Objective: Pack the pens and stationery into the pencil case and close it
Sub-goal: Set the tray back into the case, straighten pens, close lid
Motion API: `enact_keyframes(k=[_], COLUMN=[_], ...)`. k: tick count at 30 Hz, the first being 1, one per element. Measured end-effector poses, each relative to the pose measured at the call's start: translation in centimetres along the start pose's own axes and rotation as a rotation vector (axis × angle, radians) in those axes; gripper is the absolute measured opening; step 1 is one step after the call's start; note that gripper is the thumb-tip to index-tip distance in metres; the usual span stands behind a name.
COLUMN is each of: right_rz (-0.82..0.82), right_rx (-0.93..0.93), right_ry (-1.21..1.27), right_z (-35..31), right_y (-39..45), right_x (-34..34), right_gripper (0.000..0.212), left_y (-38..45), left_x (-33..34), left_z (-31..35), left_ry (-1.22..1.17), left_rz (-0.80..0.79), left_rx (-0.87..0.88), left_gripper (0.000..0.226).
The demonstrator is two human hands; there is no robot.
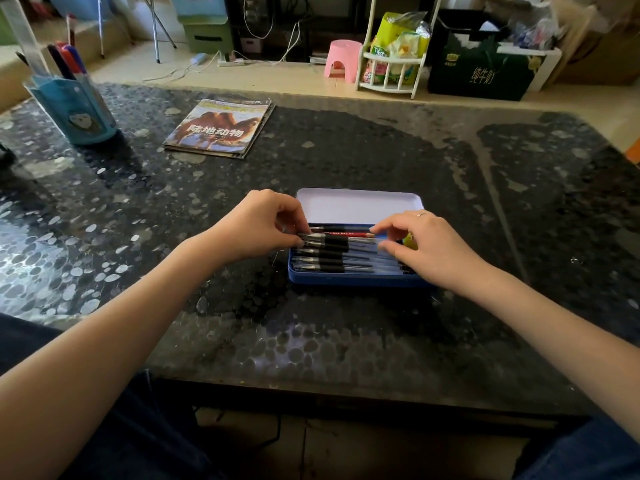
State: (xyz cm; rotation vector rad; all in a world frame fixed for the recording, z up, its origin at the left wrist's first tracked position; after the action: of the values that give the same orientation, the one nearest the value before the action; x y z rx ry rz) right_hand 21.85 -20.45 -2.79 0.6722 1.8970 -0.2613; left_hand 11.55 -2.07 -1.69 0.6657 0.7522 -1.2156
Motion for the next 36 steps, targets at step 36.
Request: enact_keyframes(k=[36], right_rz=[0.091], right_rx=[0.062], right_ry=[0.096], right_z=[-0.47], right_y=[0.34], right_x=[-0.71], right_gripper=[0.008], left_y=[0.05], left_x=[-0.39], left_z=[-0.01], left_ry=[-0.01], left_rz=[0.037], left_rx=[-0.136], left_gripper=[0.012])
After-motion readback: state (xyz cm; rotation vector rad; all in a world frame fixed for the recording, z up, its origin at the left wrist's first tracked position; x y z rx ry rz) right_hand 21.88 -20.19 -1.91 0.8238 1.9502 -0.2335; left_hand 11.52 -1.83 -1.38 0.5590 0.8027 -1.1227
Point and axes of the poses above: each hand's wrist, its own y-axis towards the middle knuckle, its own x-axis out of the palm, z = x × y, the point moved 7 cm from there along y, towards the middle knuckle, and after that the axes turned 1 degree about -y, right-handed, at the moved point
